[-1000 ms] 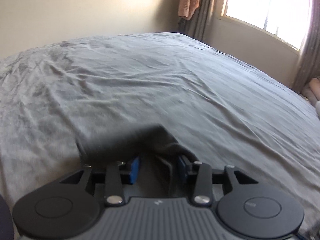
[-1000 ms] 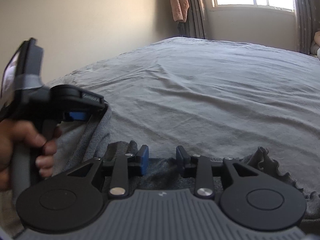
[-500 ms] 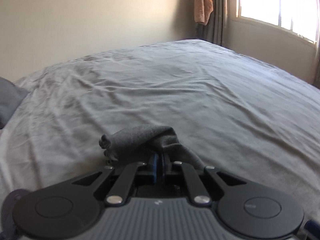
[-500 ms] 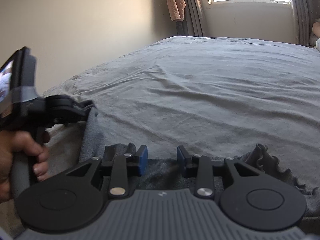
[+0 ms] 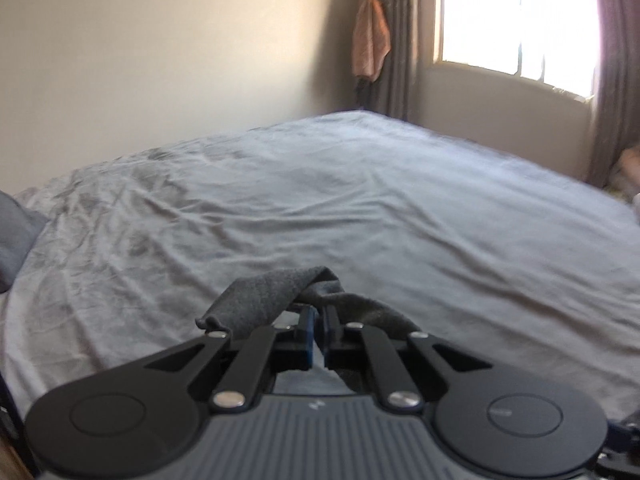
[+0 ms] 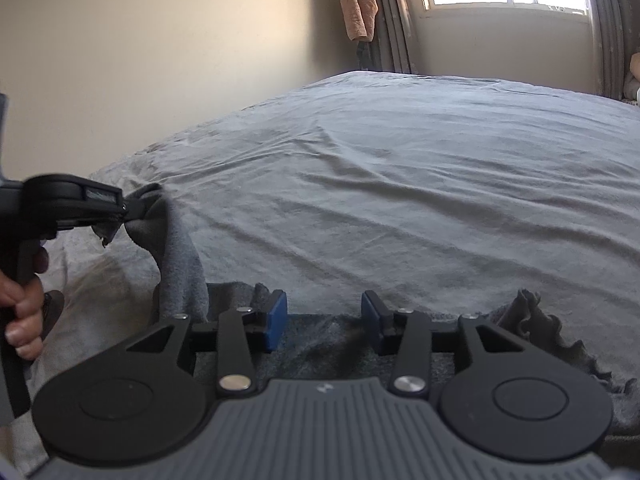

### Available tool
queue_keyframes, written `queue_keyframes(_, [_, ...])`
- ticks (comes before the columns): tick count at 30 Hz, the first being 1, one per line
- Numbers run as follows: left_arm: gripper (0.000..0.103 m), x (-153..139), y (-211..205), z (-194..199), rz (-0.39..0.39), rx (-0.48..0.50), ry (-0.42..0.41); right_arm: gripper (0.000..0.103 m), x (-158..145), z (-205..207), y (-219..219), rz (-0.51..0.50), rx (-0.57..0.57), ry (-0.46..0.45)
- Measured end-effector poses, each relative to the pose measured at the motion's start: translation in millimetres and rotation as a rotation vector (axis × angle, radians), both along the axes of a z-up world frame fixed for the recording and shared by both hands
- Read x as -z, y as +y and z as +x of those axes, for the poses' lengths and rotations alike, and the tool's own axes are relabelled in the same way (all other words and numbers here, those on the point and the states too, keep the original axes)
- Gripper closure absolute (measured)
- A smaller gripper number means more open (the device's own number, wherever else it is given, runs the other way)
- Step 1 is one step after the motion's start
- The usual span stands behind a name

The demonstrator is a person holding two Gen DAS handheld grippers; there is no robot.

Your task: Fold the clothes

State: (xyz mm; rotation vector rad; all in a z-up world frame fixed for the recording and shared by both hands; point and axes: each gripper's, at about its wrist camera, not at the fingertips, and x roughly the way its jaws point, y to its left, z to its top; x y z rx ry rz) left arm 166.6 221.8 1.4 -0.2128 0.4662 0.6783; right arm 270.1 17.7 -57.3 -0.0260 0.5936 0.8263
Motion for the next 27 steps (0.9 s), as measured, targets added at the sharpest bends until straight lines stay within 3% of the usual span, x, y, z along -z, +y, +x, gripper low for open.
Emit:
queue_keyframes(3, [0.099,-6.7,-9.2,-5.3,0.026,0.042,-0.015,0.057,-1.1,-1.7,1.4,-0.005,0.001,-0.007])
queue_keyframes(8, [0.099,-15.8,-21.4,-2.3,0.118,0.052,0.036,0.056,-2.0,-2.4,3.4,-0.011,0.0,-0.013])
queue_keyframes(12, [0.099,-21.4,-21.3,4.0,0.206,-0.008,0.099,0.055,-1.8,-2.2,3.9,-0.012,-0.001,-0.012])
queue_keyframes(17, [0.099,-21.0,-5.6,5.0,0.169,-0.102,0.157,0.054,-2.3,-2.6,4.1,-0.014,-0.002,-0.013])
queue_keyframes(27, [0.097,-8.8,-6.2,0.3,0.167,-0.155,0.27,0.052,-3.6,-4.0,3.9,-0.014,-0.009,-0.016])
